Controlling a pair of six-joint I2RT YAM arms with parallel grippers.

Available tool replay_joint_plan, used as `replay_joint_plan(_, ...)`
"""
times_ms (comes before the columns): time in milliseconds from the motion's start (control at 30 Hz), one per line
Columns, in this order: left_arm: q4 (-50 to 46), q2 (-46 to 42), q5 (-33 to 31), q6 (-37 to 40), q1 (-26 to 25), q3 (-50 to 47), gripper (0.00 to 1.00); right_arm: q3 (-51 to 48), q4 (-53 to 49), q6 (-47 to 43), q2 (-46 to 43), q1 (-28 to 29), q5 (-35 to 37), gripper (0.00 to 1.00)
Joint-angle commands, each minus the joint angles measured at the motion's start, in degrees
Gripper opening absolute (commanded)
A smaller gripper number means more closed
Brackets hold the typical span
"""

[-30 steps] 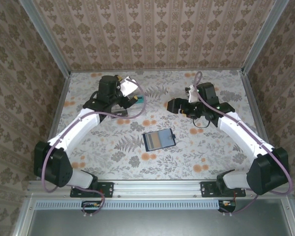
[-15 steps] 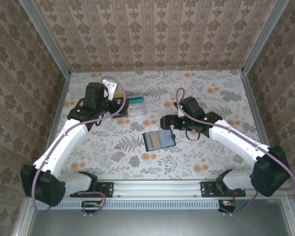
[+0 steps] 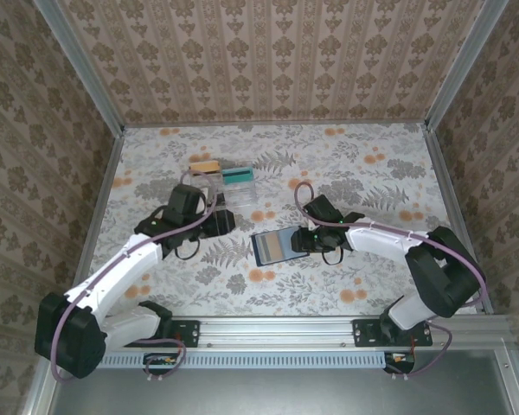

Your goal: Take the credit cards out of the card holder

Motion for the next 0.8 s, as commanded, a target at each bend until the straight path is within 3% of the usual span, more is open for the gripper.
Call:
replay_joint_plan(0,5.82,-0.90,1.94,-9.42,-2.19,-2.77,0.62,-0.25,4.14,1.01,2.29,1.82,-0.48,0.47)
replay_joint_plan(333,10.53,3.47,5.14,-12.13,-4.83,-4.94,0.52,-1.70,6.57,6.46,3.14,6.59,0.76,0.32)
replay_joint_plan(467,15.23,6.94,8.19,-13.38,-5.52,-5.90,0.46,-1.71,6.55,7.79,2.92,7.50,1.33,0.32)
replay_joint_plan(767,21.51,13.96,10.77,-14.99,-6.58,-7.66,0.43,-1.36,5.62,8.02,3.26,7.77,2.04,0.31)
